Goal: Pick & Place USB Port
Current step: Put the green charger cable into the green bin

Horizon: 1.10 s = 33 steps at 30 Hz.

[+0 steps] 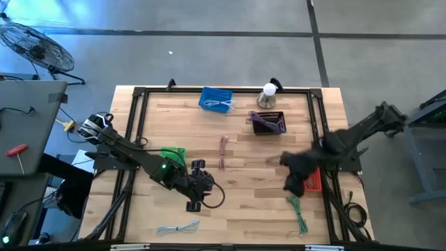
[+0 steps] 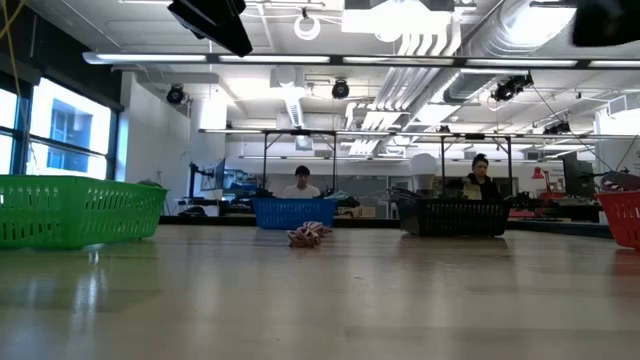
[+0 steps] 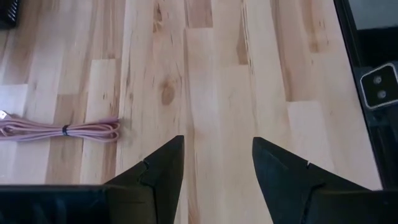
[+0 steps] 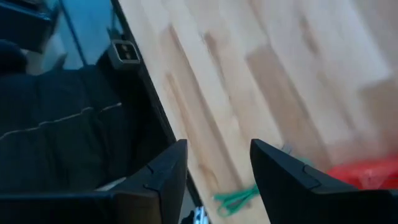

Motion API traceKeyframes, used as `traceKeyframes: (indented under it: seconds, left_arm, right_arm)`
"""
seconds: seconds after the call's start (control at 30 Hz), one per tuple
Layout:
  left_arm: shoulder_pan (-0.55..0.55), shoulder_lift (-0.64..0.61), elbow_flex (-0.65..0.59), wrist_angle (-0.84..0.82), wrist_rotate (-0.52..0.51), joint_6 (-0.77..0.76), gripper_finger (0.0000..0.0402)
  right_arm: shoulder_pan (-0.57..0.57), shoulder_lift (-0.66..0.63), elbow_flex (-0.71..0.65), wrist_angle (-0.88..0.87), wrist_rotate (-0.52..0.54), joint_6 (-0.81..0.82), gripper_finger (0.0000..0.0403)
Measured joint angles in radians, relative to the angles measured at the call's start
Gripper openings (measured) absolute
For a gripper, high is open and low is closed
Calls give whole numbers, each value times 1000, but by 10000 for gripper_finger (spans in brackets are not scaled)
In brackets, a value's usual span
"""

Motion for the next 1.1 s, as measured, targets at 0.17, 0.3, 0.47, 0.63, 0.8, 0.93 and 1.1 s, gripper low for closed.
traceKeyframes:
  seconds: [0.17,0.3,0.47,0.63,0.8,0.93,1.1]
  left_arm:
    - [0,0,0,-3,0,36,184]
    - [0,0,0,-2,0,68,184]
    - [0,0,0,-1,-27,102,184]
    - [0,0,0,-1,-65,140,184]
    - [1,0,0,0,-106,152,184]
    - [1,0,0,0,-155,153,184]
    - [1,0,0,1,-200,168,184]
  right_arm:
    - [227,69,0,8,123,315,167]
    - [355,153,0,10,136,533,167]
    - [449,278,0,27,65,751,167]
    - [484,402,0,86,21,829,167]
    - [485,520,0,141,17,829,167]
    - [484,599,0,126,-52,831,167]
    - [483,662,0,90,-92,836,167]
